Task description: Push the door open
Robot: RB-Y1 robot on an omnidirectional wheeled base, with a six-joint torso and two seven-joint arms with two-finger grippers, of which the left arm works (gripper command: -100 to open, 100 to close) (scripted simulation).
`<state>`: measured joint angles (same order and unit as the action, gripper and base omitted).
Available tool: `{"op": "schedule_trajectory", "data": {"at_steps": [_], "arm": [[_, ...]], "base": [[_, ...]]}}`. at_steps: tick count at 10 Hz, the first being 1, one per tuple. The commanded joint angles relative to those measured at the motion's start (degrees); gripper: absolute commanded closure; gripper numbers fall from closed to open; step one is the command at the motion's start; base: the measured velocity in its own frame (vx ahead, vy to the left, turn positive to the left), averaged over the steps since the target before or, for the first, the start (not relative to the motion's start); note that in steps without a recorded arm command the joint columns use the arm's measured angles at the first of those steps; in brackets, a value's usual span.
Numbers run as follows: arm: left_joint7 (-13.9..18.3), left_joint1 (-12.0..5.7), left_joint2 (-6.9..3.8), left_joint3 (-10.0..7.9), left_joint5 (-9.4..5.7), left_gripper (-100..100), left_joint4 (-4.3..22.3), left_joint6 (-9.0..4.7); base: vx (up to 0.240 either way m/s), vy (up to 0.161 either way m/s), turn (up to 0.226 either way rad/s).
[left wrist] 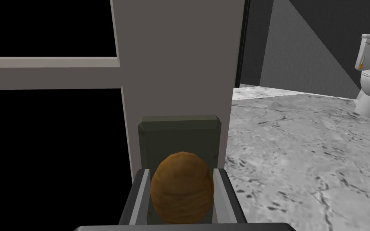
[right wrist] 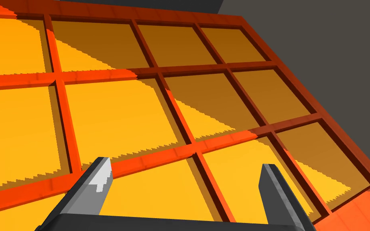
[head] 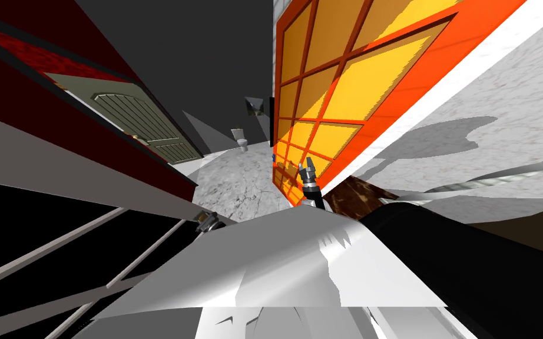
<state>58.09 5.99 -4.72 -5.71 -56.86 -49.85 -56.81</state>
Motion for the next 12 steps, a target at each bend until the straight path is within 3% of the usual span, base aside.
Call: {"op": "schedule_trajectory", "data": {"at_steps": [1,3,4,8,9,12], "arm": [[-0.56,1.04,-0.18,-1.85,-0.87,100,-0.71,-0.59],[-1.09,2.02,0.16,-3.58,-1.76,100,-1.59,-1.02],[-1.09,2.02,0.16,-3.58,-1.76,100,-1.59,-1.02],[-2.17,4.04,1.08,-7.14,-3.61,100,-3.39,-1.91],[-2.17,4.04,1.08,-7.14,-3.61,100,-3.39,-1.91],[-3.09,5.77,2.22,-10.17,-5.19,100,-4.92,-2.67]], "base": [[0.107,0.045,-0.067],[0.118,0.071,-0.082],[0.102,0.060,-0.022],[0.129,0.068,-0.069],[0.111,0.068,0.010],[0.142,0.086,-0.079]]}}
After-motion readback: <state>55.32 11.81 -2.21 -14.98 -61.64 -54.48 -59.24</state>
